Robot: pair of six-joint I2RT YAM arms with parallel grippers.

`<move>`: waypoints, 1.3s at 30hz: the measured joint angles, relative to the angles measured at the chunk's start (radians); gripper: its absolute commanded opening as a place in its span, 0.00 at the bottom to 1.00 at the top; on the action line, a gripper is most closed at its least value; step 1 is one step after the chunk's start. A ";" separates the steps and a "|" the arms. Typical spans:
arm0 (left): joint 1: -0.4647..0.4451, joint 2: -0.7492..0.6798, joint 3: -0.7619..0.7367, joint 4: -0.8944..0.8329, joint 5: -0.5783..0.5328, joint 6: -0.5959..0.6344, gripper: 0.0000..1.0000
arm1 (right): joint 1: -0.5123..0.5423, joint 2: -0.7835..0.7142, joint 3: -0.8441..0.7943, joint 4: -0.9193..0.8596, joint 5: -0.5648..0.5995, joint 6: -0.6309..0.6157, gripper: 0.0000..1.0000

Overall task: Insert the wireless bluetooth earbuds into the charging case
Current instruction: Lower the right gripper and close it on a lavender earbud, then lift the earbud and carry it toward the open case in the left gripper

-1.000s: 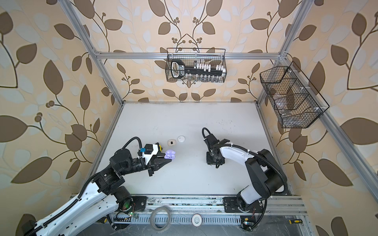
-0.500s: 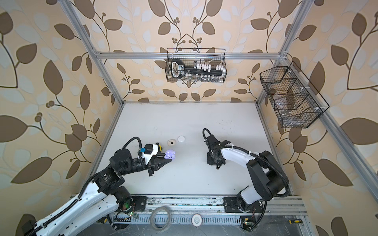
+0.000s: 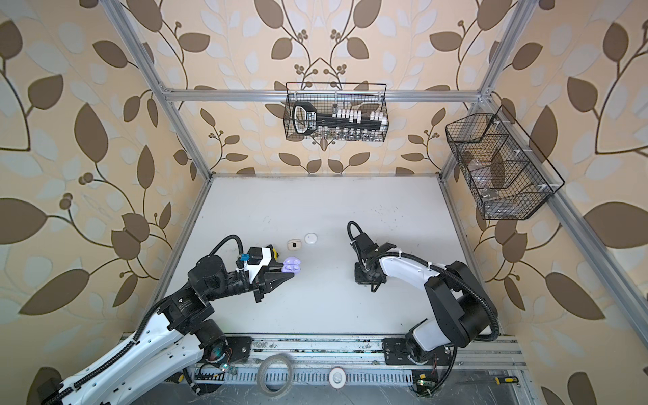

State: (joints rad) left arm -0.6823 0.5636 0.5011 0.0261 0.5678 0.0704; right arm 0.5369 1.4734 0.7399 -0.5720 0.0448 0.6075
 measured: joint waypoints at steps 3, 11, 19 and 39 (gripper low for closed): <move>0.000 -0.002 0.000 0.000 0.000 0.000 0.00 | 0.007 -0.059 -0.026 -0.005 -0.005 0.022 0.16; 0.000 -0.027 -0.005 0.003 0.001 0.001 0.00 | 0.106 -0.431 -0.022 0.045 0.064 0.133 0.13; 0.000 -0.085 -0.055 0.045 0.000 0.000 0.00 | 0.528 -0.716 -0.015 0.367 0.400 0.133 0.11; 0.000 -0.188 -0.152 0.241 0.014 0.055 0.00 | 0.914 -0.628 -0.110 1.086 0.623 -0.404 0.08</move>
State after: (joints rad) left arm -0.6823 0.3756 0.3489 0.2676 0.5819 0.1249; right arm 1.4513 0.8455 0.6300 0.5137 0.6674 0.2031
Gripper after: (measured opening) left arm 0.214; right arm 0.130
